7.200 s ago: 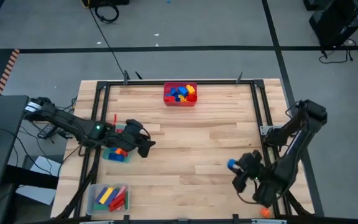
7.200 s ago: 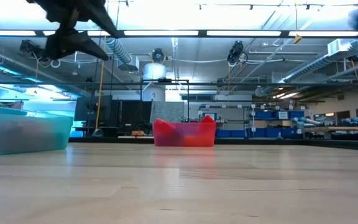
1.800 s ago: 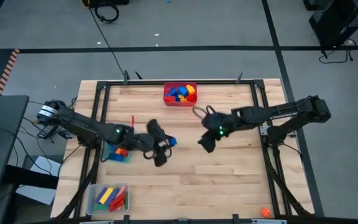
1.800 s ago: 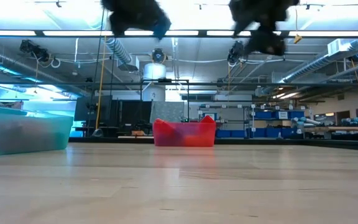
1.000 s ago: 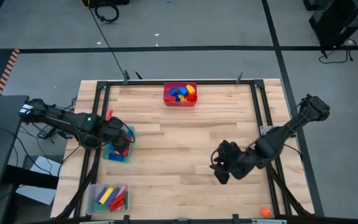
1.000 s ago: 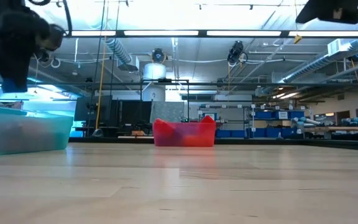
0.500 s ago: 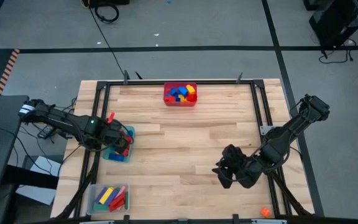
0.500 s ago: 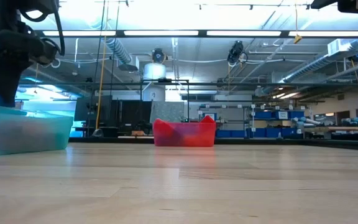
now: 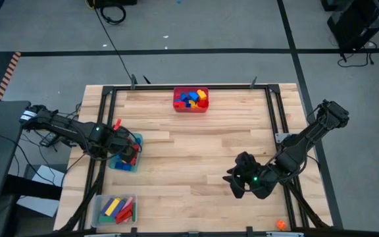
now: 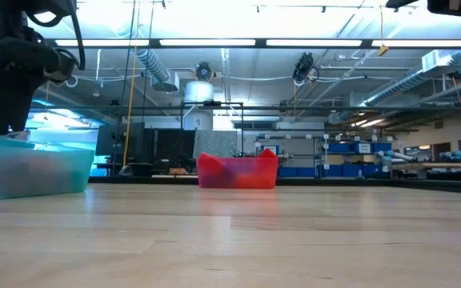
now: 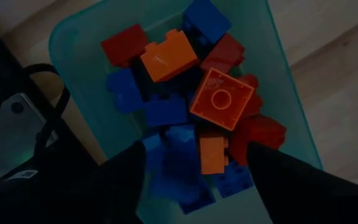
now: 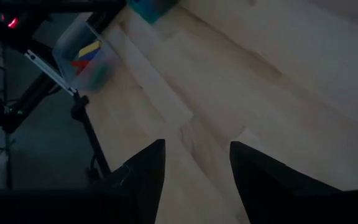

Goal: Sort blocks by size
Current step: Put the orange 4 studded building block into the teal bin

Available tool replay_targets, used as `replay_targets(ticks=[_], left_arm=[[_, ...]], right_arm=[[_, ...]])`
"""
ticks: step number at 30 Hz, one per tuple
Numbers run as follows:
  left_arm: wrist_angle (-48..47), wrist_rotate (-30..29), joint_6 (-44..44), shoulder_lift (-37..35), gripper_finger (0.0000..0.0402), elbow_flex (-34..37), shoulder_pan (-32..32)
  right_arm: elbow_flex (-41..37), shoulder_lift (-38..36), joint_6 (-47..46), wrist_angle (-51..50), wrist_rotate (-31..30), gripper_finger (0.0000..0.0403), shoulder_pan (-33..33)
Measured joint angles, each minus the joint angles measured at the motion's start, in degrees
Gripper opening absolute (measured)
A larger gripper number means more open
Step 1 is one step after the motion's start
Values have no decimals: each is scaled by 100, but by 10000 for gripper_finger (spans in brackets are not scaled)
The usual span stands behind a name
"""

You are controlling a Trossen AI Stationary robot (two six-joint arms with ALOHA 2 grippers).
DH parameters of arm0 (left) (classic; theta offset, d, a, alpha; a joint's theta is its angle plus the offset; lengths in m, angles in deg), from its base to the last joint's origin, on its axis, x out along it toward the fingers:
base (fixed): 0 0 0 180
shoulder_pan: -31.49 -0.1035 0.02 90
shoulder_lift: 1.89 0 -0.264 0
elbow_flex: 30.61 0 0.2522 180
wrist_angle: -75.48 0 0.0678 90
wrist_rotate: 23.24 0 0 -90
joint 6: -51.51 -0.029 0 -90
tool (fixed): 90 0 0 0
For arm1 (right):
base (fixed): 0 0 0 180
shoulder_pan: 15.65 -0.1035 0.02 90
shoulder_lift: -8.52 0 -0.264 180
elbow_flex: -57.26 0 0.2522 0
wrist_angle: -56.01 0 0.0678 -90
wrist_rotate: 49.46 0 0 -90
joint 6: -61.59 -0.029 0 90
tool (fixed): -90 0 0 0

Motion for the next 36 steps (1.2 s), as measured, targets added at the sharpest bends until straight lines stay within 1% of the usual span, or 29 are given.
replay_targets(ticks=[3,6,10,12,15,19,22,25,28,30,36], left_arm=[[7,1,-20,0,290,0,0],[49,-93,-25,0,291,-2,0],[255,-326,-91,0,291,-2,0],[365,-351,-201,0,291,-3,0],[455,-366,-328,0,291,-9,0],[415,-386,-504,-2,291,-178,0],[400,-504,-724,-2,291,-413,0],[402,-657,-958,-2,291,-690,0],[410,-818,-1210,-2,291,-983,0],[417,-935,-1362,-2,291,-1149,0],[461,-1253,-1846,-2,291,-1451,0]], right_arm=[[0,0,4,4,-43,193,42],[-1,2,-97,331,464,192,253],[0,33,81,991,1113,192,625],[53,119,123,1010,1358,192,785],[282,433,21,658,1862,192,990],[766,1095,-628,-410,3100,192,1151],[1086,1586,-901,-1397,3940,192,1135],[1167,1950,-1015,-2028,4558,192,977],[1171,2167,-907,-2291,4974,193,744],[1176,2300,-836,-2381,5358,194,598],[1176,2775,-816,-2735,6898,202,249]])
